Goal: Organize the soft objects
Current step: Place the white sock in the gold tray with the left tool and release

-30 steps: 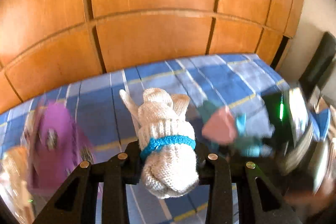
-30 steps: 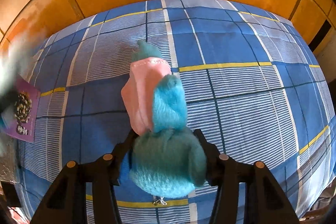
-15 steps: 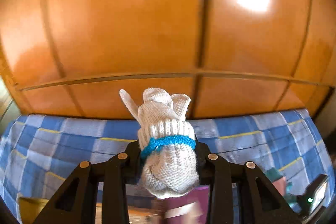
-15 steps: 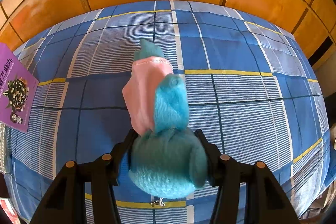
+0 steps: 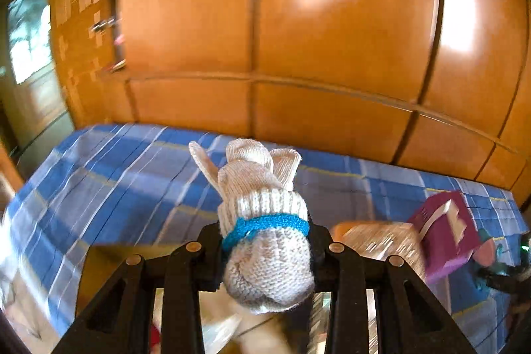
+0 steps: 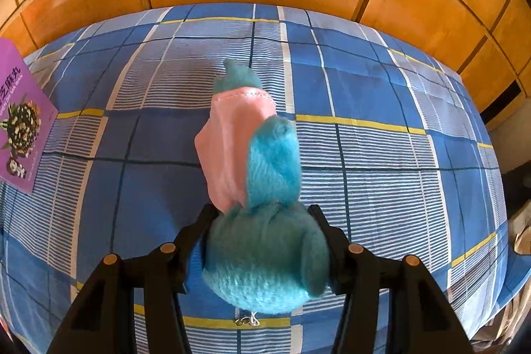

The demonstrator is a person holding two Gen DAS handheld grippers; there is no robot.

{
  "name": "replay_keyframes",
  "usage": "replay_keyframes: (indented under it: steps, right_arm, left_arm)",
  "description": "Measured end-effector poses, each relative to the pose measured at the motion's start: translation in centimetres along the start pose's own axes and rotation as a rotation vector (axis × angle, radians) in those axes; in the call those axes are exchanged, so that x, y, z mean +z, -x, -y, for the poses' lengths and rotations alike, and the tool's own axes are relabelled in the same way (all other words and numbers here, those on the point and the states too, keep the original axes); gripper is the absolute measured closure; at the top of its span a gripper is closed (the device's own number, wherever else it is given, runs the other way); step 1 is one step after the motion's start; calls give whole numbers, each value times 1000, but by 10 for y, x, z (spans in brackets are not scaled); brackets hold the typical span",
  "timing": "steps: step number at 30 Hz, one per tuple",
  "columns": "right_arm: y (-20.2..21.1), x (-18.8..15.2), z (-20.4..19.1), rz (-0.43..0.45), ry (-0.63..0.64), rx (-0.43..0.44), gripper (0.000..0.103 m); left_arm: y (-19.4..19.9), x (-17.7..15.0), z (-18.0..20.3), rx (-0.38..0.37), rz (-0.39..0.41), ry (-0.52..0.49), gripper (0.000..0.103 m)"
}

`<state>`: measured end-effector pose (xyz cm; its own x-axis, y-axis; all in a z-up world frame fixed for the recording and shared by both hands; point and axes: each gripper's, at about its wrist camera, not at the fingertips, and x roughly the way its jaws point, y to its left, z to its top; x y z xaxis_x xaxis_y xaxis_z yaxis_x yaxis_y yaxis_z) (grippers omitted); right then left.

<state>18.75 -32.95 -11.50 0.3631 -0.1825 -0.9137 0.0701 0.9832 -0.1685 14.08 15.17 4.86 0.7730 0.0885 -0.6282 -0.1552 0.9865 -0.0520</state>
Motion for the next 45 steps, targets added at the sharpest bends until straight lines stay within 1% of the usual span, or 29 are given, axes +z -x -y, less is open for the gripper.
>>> replay_keyframes:
  steps: [3,9,13,17,22,25,29,31,33,37,39,45]
  right_arm:
    - [0,-1,-3,6,18,-12,47]
    - [0,-2,-5,12,32,-28,47]
    - [0,-3,-8,17,44,-39,47]
    - [0,-3,-11,26,66,-59,47]
    - [0,-4,-13,31,75,-72,47]
    - [0,-5,-15,32,81,-84,47]
    - [0,-6,-18,34,91,-100,47]
    - [0,-5,-18,33,89,-101,47]
    - [-1,-6,-18,32,87,-102,47]
    - [-1,-5,-18,34,86,-104,46]
    - [-1,-5,-19,35,89,-107,46]
    - [-1,-6,-21,46,109,-120,45]
  left_arm:
    - [16,-26,-30,29,0,33,67]
    - [48,-81,-76,83,-4,100,67]
    - [59,-113,-104,125,-32,155,67]
    - [58,-140,-125,159,-75,193,67]
    - [48,-169,-133,154,-135,216,67]
    - [38,-177,-129,152,-166,205,67]
    - [32,-179,-121,183,-167,163,62]
    - [30,-180,-116,203,-162,132,58]
    - [30,-180,-114,205,-157,123,54]
    - [34,-180,-110,212,-141,102,53]
    - [36,-178,-108,212,-132,95,51]
    - [48,-171,-105,213,-87,84,50]
